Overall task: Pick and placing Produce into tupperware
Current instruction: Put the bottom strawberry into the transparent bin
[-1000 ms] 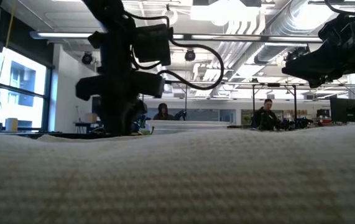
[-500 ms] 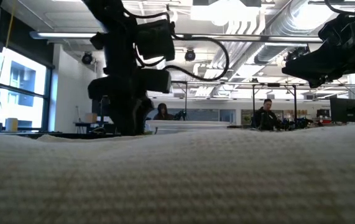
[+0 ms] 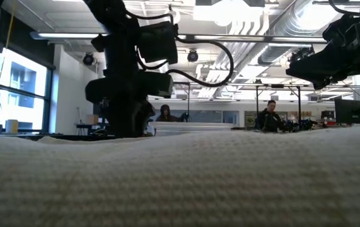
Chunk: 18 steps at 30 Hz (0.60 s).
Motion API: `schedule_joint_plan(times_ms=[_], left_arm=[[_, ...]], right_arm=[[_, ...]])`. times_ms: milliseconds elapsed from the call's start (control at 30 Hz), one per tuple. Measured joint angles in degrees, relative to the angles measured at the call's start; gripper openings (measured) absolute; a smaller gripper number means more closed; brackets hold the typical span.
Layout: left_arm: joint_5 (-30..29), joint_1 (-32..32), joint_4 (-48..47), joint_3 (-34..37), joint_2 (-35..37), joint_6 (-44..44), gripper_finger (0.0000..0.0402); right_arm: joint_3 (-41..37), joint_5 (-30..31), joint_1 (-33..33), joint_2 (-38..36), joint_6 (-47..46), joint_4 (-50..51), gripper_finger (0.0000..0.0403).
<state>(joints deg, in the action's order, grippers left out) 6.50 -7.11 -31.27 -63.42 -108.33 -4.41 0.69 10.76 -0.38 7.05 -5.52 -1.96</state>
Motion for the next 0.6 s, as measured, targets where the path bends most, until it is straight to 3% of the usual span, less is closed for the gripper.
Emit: schedule_joint_plan(times_ms=[233, 600], left_arm=[[1.4, -0.1, -0.4, -1.4, -0.3, 5.5, 0.0198], [3.6, 0.0, 3.4, -1.4, -0.4, 22.1, 0.0198]], right_arm=[[0.0, 0.0, 0.0, 0.0, 0.0, 0.0, 0.0117], [0.0, 0.0, 0.0, 0.0, 0.0, 0.0, 0.0117]])
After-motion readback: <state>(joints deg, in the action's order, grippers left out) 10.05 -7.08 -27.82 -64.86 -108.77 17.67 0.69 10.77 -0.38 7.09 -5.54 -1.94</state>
